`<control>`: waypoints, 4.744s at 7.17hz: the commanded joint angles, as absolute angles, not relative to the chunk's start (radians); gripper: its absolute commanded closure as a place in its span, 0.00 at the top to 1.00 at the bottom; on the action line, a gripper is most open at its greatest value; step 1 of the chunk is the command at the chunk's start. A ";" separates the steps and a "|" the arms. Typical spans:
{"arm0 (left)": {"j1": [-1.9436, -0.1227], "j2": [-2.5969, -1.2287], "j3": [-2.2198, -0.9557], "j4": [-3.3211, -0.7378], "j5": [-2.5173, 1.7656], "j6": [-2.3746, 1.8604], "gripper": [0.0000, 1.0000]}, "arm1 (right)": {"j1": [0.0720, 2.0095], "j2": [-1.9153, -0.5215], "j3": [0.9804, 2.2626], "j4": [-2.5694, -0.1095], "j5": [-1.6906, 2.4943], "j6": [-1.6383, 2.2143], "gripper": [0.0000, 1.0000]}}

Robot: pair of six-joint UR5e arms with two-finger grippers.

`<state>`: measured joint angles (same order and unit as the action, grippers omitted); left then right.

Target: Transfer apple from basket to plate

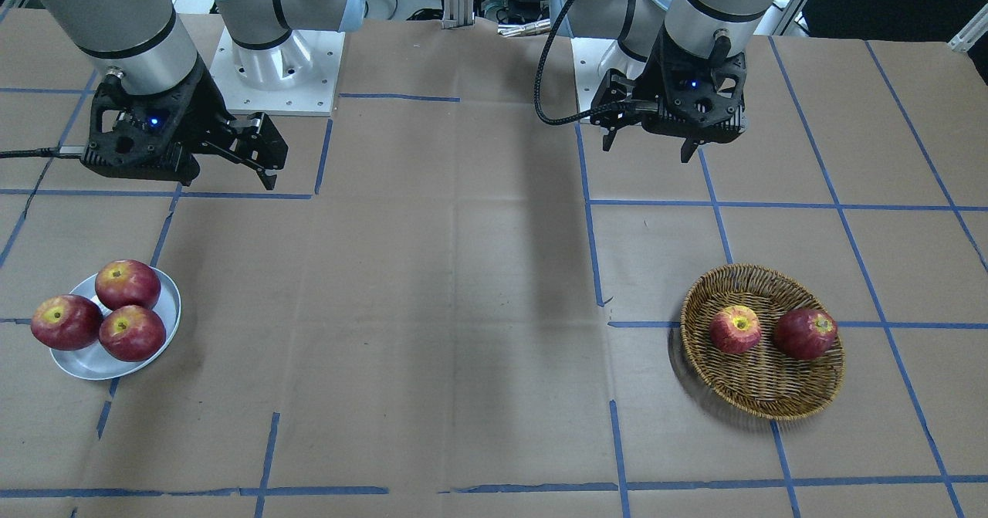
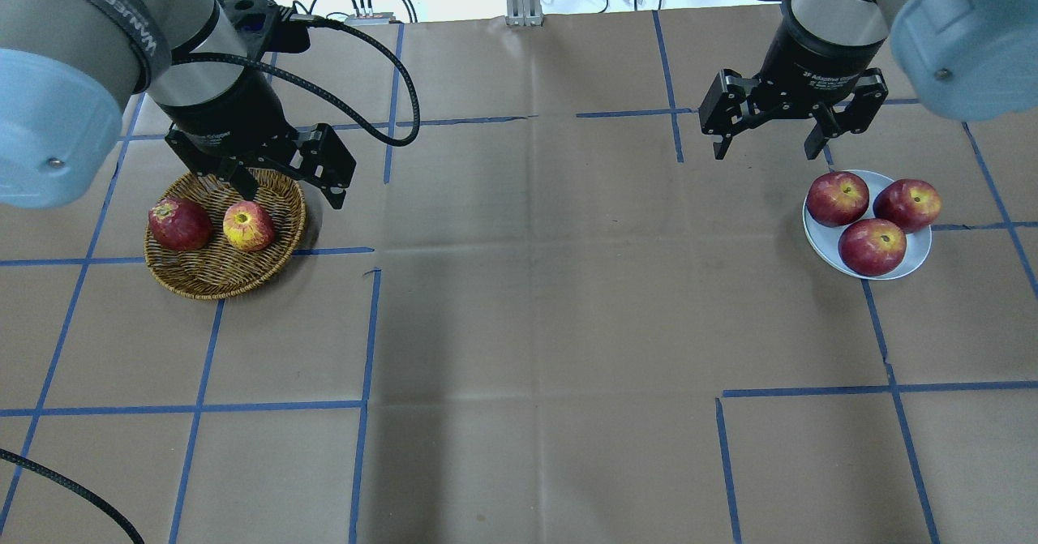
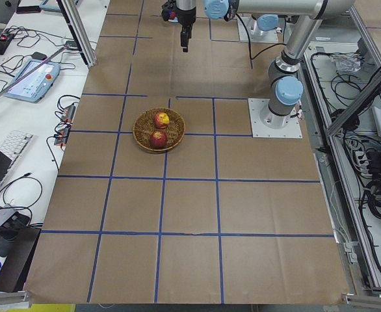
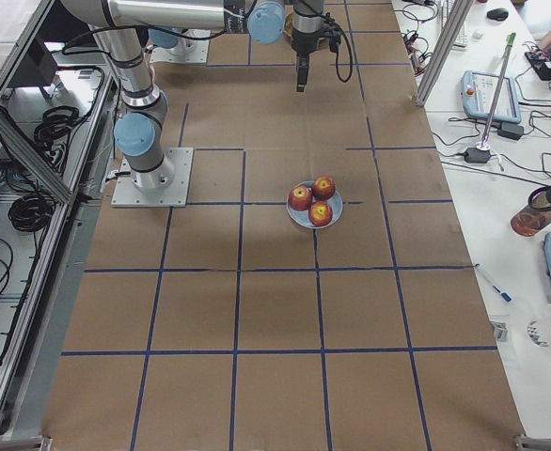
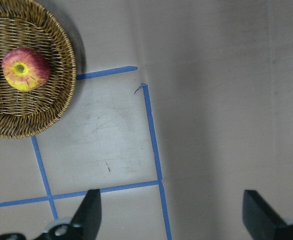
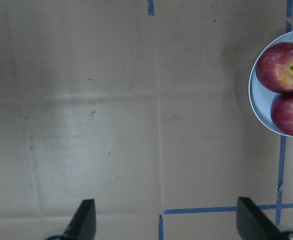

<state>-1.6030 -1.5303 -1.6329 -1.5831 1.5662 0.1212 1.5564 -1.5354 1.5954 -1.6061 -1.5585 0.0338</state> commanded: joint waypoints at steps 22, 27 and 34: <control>-1.539 -1.572 -1.657 -1.500 1.625 0.302 0.99 | 1.555 -1.536 1.595 -1.606 -1.562 0.032 1.00; -1.325 -1.790 -1.723 -1.268 1.620 0.800 0.99 | 1.554 -1.536 1.597 -1.606 -1.562 0.031 1.00; -1.279 -2.008 -1.720 -1.083 1.626 1.009 0.99 | 1.554 -1.536 1.597 -1.605 -1.563 0.032 1.00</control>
